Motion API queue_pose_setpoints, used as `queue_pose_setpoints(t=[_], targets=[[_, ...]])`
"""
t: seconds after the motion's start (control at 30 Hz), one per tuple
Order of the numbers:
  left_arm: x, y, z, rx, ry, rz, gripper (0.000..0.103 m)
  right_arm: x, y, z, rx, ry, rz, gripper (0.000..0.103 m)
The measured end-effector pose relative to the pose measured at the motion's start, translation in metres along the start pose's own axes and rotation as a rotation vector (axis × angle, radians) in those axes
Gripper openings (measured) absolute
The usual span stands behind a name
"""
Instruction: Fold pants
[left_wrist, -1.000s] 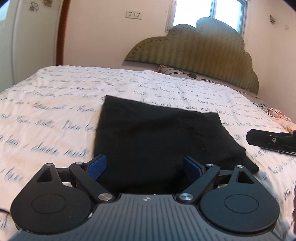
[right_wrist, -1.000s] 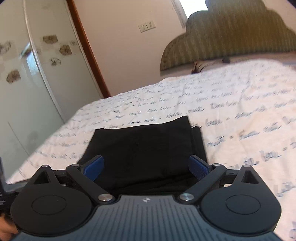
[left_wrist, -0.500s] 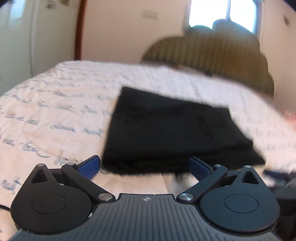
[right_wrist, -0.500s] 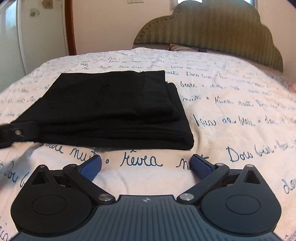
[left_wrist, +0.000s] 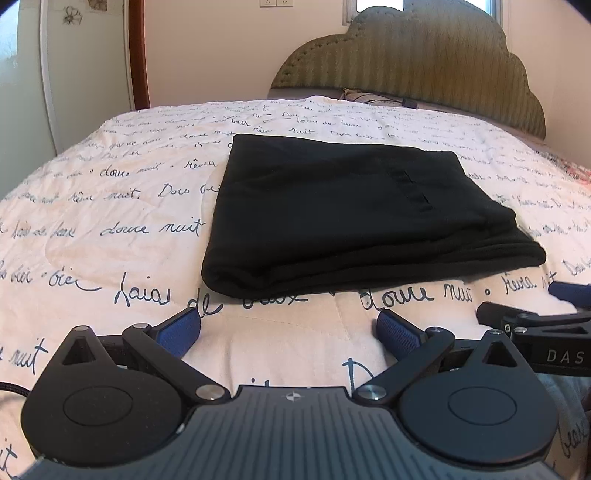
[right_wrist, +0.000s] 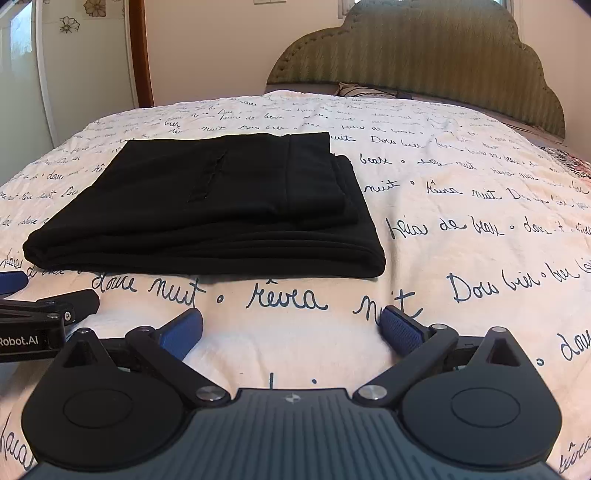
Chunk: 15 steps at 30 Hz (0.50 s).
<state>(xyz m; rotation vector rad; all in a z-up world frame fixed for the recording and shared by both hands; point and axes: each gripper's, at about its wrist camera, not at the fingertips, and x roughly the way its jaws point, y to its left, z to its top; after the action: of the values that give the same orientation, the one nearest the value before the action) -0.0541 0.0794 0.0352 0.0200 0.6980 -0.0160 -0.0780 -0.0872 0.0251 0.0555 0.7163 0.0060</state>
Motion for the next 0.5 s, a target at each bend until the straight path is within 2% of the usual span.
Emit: queue_pose_setpoints(t=[0.5], targets=[[0.0001, 0.0003, 0.0015, -0.001, 0.008, -0.004, 0.103, -0.0012, -0.0027, -0.0002, 0.013, -0.008, 0.013, 0.103]])
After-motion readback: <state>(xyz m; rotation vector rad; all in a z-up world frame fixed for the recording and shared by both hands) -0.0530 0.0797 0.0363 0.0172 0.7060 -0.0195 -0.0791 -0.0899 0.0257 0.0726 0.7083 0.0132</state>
